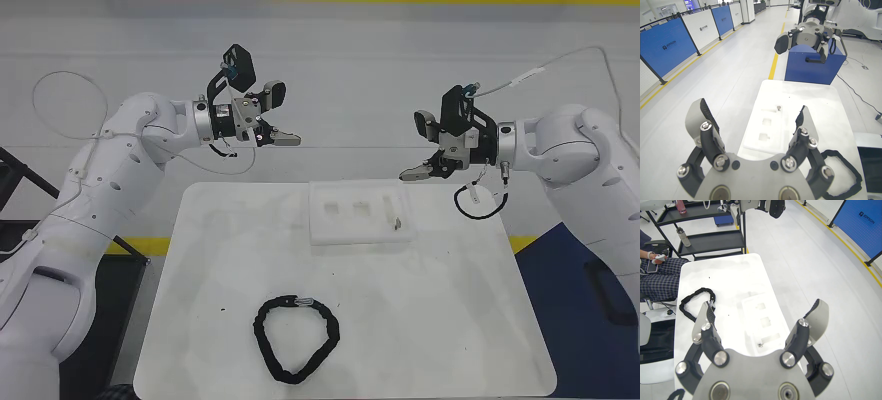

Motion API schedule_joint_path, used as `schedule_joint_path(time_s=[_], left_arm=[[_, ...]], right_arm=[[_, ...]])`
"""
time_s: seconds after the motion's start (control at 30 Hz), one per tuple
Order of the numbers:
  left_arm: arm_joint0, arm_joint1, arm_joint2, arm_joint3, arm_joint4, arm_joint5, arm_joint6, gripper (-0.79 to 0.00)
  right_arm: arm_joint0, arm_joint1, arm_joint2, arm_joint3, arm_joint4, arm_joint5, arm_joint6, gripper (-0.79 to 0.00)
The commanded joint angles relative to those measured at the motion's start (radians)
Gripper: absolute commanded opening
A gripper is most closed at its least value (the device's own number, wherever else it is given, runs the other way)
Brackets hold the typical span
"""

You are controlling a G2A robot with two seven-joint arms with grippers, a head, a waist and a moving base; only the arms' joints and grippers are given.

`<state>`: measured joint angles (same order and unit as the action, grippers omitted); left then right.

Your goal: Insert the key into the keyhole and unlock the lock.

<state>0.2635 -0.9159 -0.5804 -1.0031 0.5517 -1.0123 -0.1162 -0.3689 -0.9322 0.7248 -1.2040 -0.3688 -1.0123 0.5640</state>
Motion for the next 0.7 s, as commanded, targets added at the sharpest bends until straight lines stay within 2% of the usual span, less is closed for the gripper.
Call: schedule_joint_path(time_s=[0.0,0.13,0.33,0.67], left_arm=[[0.0,0.0,0.0,0.0,0.0,0.0,0.0,-0.001],[0.0,0.0,0.0,0.0,0.0,0.0,0.0,0.0],[0.0,0.0,0.0,0.0,0.0,0.0,0.0,0.0],[0.0,0.0,0.0,0.0,0.0,0.0,0.0,0.0]], right_arm=[[0.0,0.0,0.0,0.0,0.0,0.0,0.0,0.0],[-0.013,0.0,0.003,-0.002,-0.001,0.031,-0.016,0.0],[-0.056,-0.003,0.006,-0.034,-0.072,0.21,-0.011,0.0],[-0.094,-0.026,-0.045,-0.016,-0.091,0.399,0.123,0.0]])
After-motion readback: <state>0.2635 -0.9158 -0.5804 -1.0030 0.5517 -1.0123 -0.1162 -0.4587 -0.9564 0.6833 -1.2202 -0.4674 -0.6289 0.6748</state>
